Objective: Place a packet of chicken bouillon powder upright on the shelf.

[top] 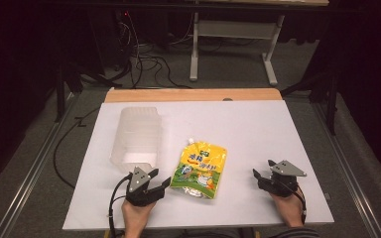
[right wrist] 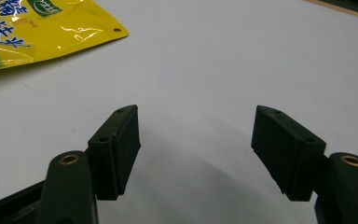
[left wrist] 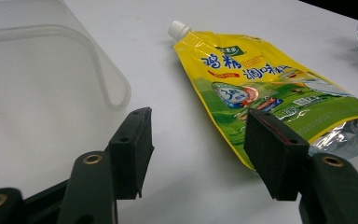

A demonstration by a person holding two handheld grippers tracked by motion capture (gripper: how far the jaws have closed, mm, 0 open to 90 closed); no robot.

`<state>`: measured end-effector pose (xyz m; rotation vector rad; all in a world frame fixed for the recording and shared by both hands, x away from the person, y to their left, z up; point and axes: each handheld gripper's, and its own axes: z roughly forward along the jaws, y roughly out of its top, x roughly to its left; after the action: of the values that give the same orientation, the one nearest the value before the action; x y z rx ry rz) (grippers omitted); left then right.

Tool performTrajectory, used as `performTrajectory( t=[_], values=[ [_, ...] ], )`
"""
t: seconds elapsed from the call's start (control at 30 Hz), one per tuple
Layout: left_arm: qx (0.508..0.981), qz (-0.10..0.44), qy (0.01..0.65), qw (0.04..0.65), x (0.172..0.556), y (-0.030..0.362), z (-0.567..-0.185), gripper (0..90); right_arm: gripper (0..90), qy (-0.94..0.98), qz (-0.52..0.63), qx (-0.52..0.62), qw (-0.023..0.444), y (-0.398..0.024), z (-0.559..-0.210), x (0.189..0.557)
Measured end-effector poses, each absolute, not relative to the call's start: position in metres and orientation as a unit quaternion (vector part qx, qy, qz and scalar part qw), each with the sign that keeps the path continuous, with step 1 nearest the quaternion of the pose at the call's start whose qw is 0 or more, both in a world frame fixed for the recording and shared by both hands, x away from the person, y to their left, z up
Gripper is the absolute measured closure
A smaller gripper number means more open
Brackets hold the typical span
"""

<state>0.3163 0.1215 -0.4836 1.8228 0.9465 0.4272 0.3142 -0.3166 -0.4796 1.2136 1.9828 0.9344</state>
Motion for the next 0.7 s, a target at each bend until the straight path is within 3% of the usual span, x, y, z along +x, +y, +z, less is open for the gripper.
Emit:
performTrajectory(
  t=[0.7],
  values=[
    [0.756,0.176,0.389,0.496,0.3174,0.1206,-0.4826,41.6,33.0,0.752,0.359,0.456,0.313,-0.3168,-0.4795,0.3136]
  ],
)
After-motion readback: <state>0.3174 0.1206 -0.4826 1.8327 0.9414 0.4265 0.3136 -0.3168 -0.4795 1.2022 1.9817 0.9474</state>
